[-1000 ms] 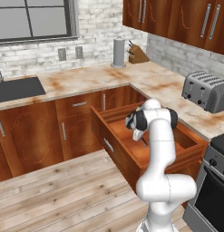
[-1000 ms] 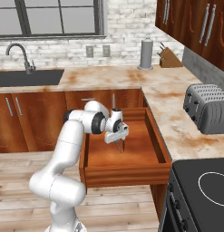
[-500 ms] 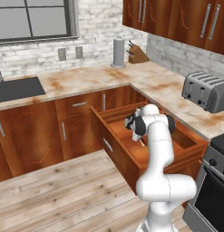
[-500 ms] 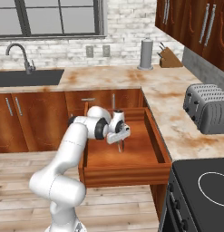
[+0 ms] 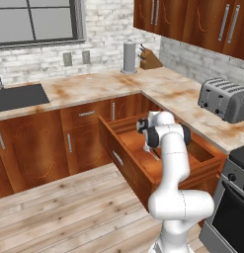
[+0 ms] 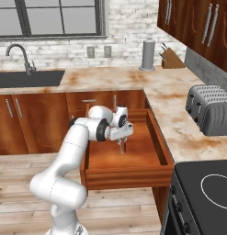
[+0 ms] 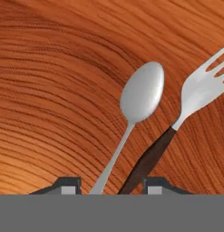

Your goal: Organize the utensils by type. Pick up the wooden spoons from the counter and place them in the open cabinet. Then pick up the metallic utensils from the counter and place them in the open drawer.

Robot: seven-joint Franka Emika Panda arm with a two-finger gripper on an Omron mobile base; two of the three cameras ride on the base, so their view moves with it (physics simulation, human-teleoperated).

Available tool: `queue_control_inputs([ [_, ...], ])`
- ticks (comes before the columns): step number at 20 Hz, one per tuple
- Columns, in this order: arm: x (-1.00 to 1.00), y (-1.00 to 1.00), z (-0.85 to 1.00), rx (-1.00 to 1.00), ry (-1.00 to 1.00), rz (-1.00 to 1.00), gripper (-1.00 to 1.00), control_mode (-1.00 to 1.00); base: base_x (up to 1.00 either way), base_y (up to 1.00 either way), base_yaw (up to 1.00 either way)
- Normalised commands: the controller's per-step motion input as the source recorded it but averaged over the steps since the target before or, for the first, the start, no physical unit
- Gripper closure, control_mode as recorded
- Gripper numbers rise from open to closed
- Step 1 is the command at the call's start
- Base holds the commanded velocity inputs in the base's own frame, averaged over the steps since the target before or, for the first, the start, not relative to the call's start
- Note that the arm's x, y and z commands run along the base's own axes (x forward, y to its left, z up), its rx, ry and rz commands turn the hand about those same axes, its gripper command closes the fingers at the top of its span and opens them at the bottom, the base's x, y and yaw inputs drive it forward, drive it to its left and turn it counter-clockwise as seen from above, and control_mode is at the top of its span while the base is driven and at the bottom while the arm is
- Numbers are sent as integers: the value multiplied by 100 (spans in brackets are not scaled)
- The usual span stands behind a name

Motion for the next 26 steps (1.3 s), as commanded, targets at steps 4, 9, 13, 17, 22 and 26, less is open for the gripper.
queue_control_inputs([
  [4, -4, 0, 49, 0, 12, -5, -100, -100, 0, 0, 0],
  [9, -13, 0, 83, 0, 8, -6, -100, -100, 0, 0, 0],
  [13, -33, 0, 100, 0, 4, -10, -100, -100, 0, 0, 0],
  [17, -71, 4, 80, 0, 2, -14, -100, -100, 0, 0, 0],
  [22, -98, 17, 50, 0, 0, -19, -100, -100, 0, 0, 0],
  [26, -86, 24, 61, 0, 0, -23, -100, -100, 0, 0, 0],
])
